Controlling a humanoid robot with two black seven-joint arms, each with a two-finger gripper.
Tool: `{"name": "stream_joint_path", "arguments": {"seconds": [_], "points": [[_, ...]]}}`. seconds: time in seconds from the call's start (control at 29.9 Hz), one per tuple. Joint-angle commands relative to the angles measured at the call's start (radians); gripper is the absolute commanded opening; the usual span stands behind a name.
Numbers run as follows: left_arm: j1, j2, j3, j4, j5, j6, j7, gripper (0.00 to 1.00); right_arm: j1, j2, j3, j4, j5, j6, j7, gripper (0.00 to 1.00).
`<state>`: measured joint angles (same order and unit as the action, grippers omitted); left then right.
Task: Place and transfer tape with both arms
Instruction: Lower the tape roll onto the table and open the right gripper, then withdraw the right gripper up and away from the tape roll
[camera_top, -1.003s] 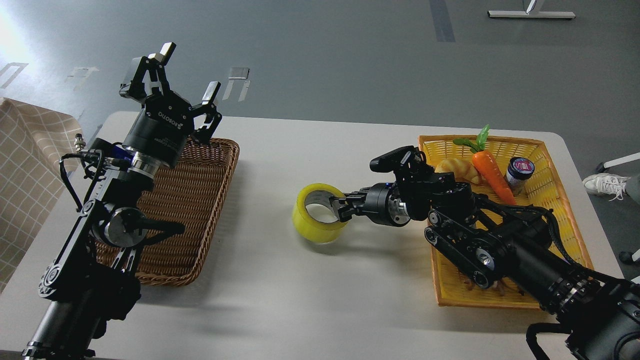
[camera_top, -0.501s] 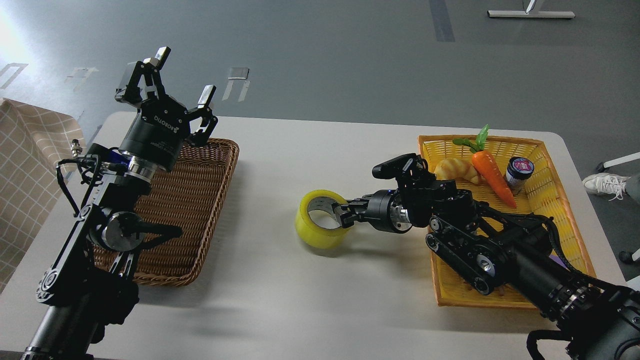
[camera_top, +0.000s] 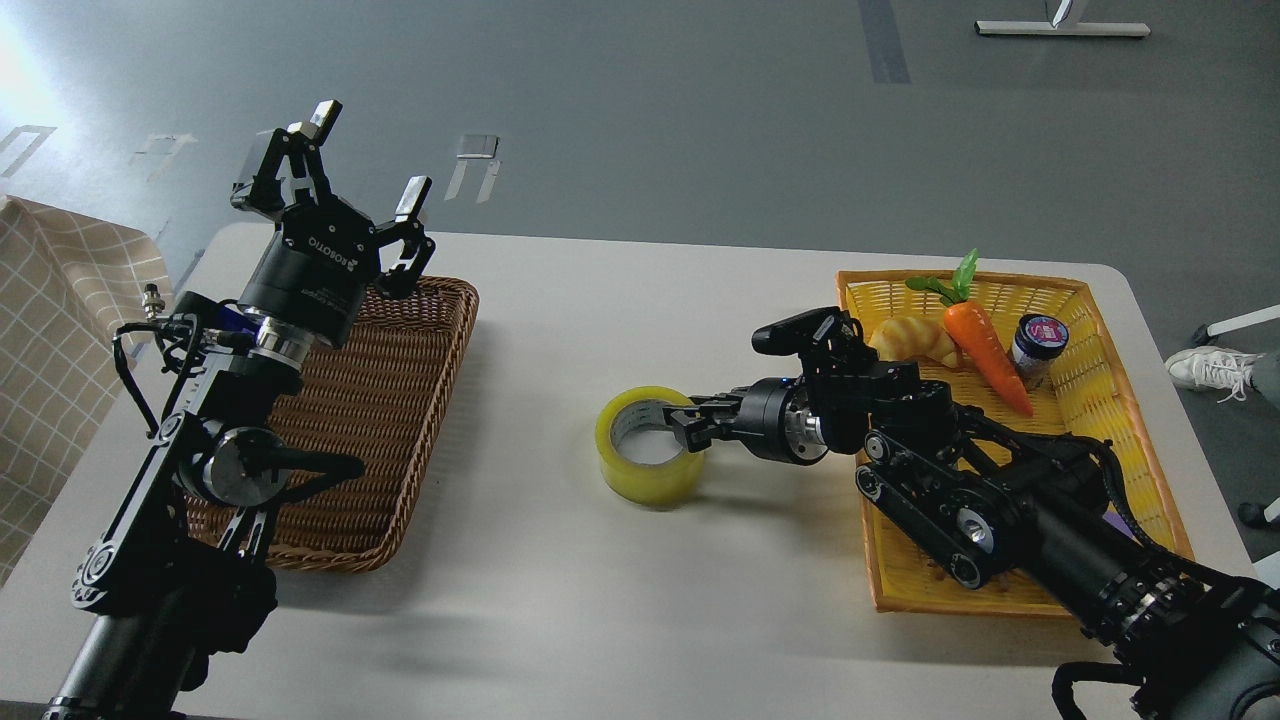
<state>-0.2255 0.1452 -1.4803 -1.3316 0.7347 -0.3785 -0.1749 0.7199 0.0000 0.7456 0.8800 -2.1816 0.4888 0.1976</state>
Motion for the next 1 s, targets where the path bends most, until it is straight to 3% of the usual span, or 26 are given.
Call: {"name": "stream_joint_path", "arguments": {"seconds": [0.0,0.1,0.23,0.3,0.67,0.87,0.97], "points": [[-0.002,0.004,-0.002,0.0,-0.001,0.0,0.0,0.98,0.003,0.0,0.015,-0.013,0.0,0.0,0.0,0.41],[0.0,0.004,-0.002,0.0,-0.001,-0.002,0.0,0.98,0.009,0.0,0.057,-0.012,0.0,0.0,-0.001,0.52],[0.0,0.005,-0.002,0.0,-0.001,-0.002,0.0,0.98,0.026,0.0,0.155,-0.003,0.0,0.0,-0.003,0.85],[0.002,0.005,-0.002,0.0,-0.001,-0.002,0.0,0.98,0.029,0.0,0.184,0.013,0.0,0.0,-0.003,0.93],[-0.008,0.004,0.002,0.003,-0.001,0.001,0.006,0.98,0.087,0.0,0.327,0.209,0.0,0.0,-0.003,0.98],[-0.031,0.007,0.006,0.012,-0.001,0.006,0.002,0.98,0.041,0.0,0.503,0.315,0.0,0.0,-0.001,1.0],[-0.035,0.008,0.017,0.012,0.003,0.003,0.014,0.98,0.033,-0.086,0.54,0.39,0.067,0.0,0.003,1.0]]}}
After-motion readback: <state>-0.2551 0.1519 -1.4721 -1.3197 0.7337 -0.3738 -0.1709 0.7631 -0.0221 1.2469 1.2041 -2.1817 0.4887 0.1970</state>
